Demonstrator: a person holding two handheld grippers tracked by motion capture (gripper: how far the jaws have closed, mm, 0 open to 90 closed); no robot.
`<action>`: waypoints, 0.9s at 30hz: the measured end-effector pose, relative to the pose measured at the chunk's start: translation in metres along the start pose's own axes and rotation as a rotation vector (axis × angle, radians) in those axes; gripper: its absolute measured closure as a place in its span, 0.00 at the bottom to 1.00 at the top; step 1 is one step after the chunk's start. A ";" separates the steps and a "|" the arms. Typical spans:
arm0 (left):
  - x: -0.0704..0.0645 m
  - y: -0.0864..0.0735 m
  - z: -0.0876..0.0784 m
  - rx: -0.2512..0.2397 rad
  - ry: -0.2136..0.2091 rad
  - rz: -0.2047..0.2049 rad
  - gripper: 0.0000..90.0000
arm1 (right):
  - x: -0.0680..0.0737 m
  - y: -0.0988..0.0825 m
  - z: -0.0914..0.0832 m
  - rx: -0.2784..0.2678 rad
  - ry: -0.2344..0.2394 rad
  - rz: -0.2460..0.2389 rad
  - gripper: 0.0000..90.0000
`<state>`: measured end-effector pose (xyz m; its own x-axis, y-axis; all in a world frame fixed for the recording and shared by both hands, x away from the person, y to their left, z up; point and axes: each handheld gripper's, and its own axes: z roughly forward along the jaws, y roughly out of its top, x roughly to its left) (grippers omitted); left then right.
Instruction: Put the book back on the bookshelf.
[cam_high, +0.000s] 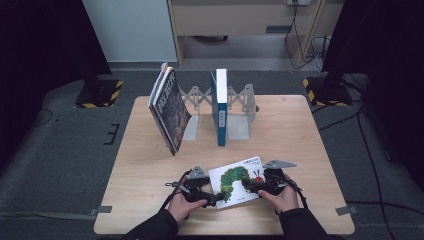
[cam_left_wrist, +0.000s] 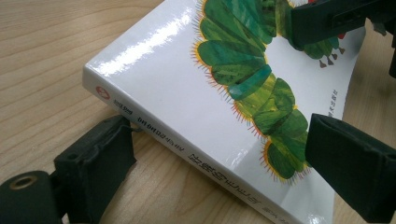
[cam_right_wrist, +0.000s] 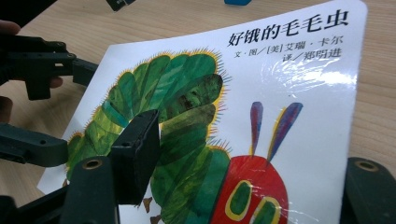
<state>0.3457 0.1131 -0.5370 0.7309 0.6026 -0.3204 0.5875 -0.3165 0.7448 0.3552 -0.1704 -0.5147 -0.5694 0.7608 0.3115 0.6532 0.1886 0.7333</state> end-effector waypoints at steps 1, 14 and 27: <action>0.000 0.000 0.000 0.000 0.000 0.000 0.08 | -0.001 0.000 0.000 -0.003 0.003 -0.004 0.38; 0.007 0.002 0.001 -0.025 -0.028 -0.046 0.07 | -0.004 -0.002 0.003 -0.017 0.019 -0.007 0.38; 0.007 0.003 -0.001 -0.019 -0.025 -0.073 0.13 | 0.000 -0.003 0.005 -0.027 0.067 0.003 0.38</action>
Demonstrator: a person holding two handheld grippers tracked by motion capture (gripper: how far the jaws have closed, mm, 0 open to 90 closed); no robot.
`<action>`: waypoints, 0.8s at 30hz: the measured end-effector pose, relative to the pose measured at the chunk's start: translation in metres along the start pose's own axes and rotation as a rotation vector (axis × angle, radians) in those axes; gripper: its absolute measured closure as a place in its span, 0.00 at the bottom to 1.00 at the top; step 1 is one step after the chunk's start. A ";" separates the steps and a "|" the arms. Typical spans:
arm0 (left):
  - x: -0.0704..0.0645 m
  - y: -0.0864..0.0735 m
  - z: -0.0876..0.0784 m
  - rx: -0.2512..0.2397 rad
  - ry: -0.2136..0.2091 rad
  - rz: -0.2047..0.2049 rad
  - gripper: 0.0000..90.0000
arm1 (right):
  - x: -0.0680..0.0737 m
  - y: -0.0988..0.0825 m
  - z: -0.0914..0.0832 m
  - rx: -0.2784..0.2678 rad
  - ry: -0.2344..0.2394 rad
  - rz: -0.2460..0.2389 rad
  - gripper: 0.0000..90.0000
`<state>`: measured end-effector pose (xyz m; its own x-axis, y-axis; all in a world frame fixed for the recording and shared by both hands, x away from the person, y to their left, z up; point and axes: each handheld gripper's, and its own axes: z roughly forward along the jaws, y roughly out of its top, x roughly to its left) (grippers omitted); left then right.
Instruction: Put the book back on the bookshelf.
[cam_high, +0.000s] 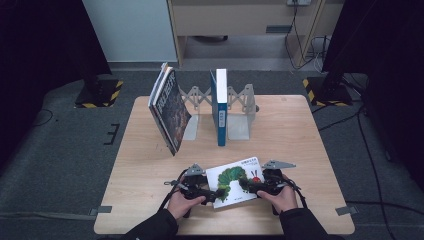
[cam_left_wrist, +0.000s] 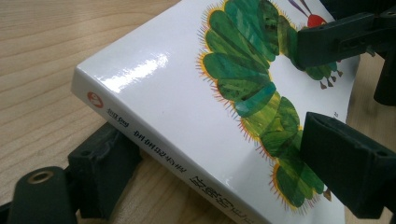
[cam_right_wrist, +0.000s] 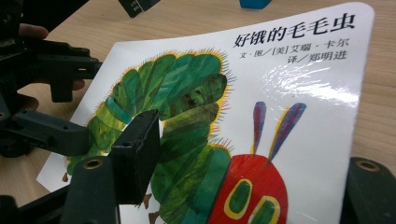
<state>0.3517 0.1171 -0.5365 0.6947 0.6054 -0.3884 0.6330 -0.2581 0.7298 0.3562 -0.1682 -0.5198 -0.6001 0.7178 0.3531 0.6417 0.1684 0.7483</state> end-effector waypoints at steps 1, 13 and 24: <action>0.000 0.000 -0.001 0.004 0.000 -0.012 0.14 | 0.000 0.000 0.000 0.000 0.003 -0.005 0.38; -0.001 0.000 0.000 0.004 -0.025 -0.029 0.12 | 0.002 0.001 0.002 -0.016 0.038 -0.010 0.37; -0.004 0.001 0.001 0.019 -0.013 -0.019 0.07 | 0.005 0.001 0.002 -0.022 0.056 -0.024 0.37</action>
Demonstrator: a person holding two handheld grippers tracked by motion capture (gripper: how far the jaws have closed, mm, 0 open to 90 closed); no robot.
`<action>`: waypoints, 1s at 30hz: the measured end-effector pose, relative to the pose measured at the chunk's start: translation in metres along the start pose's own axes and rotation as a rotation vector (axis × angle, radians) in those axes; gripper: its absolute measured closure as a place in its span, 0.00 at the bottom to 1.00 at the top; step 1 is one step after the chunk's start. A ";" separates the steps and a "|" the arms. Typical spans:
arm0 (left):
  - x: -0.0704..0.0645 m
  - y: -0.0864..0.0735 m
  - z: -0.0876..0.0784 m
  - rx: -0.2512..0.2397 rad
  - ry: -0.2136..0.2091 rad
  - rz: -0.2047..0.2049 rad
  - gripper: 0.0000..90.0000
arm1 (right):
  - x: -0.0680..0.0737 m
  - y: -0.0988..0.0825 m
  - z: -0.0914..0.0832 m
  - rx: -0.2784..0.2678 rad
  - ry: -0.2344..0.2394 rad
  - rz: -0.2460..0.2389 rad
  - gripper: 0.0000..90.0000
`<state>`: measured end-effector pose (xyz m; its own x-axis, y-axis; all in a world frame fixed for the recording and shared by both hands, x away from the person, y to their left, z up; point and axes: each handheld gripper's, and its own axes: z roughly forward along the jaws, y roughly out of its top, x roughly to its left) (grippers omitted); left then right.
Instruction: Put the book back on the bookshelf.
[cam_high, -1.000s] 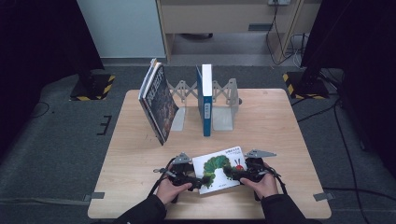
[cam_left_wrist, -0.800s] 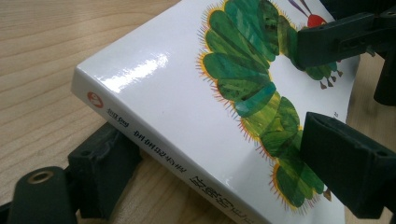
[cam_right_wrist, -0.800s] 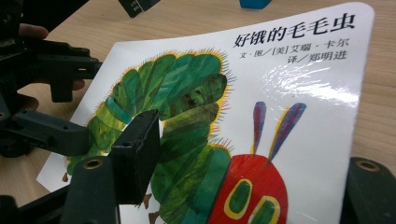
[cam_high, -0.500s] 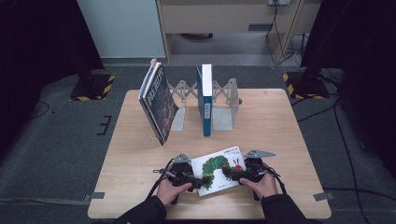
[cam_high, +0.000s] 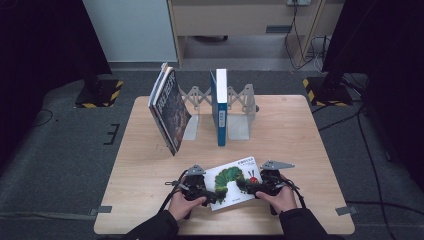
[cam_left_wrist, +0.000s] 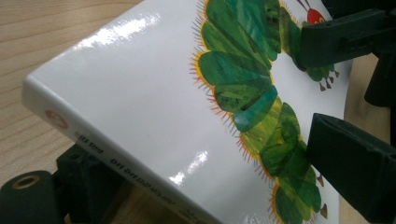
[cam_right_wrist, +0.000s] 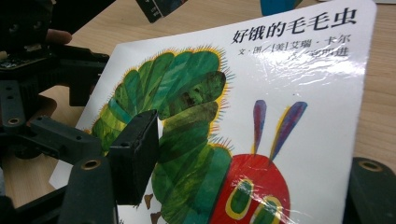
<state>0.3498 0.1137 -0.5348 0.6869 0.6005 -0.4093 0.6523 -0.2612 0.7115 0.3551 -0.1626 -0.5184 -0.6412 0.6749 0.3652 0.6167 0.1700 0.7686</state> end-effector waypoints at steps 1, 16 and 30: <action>0.000 0.000 0.000 0.001 0.003 -0.002 0.07 | 0.000 0.000 0.000 0.003 0.001 -0.003 0.37; 0.001 -0.003 -0.002 -0.017 0.036 0.003 0.18 | 0.001 0.004 -0.003 0.005 0.018 0.021 0.32; 0.002 -0.004 -0.003 -0.031 0.045 0.002 0.24 | -0.013 0.004 -0.013 0.000 -0.099 0.032 0.34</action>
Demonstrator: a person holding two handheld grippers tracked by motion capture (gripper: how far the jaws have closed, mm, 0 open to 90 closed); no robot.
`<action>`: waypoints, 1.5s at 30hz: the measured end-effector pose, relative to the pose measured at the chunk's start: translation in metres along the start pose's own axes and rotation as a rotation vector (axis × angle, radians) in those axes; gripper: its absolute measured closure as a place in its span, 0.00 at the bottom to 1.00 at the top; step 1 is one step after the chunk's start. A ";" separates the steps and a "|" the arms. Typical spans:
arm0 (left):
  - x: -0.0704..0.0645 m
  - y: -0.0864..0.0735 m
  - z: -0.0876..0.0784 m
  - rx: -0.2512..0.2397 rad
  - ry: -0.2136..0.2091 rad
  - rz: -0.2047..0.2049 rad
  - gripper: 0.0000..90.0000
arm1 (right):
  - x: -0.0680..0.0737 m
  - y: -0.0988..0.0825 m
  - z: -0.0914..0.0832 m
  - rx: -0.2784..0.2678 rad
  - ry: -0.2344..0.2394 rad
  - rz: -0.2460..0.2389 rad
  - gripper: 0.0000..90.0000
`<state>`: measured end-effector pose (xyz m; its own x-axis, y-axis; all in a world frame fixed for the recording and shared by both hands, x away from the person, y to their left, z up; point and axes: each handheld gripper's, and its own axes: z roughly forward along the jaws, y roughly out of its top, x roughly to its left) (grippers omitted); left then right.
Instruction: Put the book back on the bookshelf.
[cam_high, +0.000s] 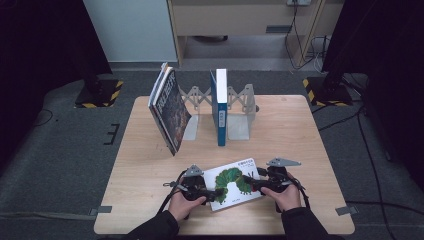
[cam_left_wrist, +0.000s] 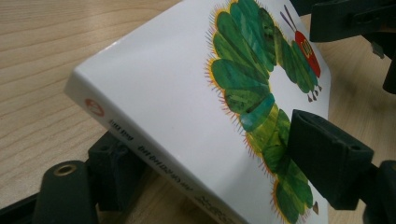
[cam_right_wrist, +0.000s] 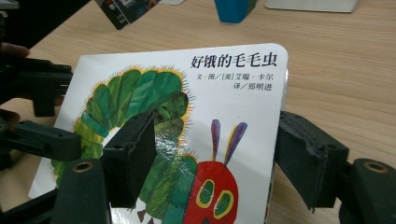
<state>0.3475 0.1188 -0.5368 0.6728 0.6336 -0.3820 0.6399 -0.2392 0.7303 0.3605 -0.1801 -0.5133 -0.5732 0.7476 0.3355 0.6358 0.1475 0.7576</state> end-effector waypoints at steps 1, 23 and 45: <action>0.000 0.000 0.000 0.000 0.002 0.002 0.25 | -0.001 0.000 -0.001 0.002 -0.013 0.001 0.33; 0.001 -0.001 0.000 -0.006 -0.017 0.006 0.22 | 0.000 -0.005 0.005 0.072 -0.034 -0.022 0.38; -0.001 0.002 -0.005 -0.034 -0.084 -0.002 0.34 | 0.003 -0.004 0.005 0.069 -0.013 -0.020 0.44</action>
<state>0.3461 0.1215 -0.5317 0.7014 0.5698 -0.4283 0.6291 -0.2123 0.7478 0.3595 -0.1752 -0.5182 -0.5796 0.7524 0.3131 0.6590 0.2066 0.7233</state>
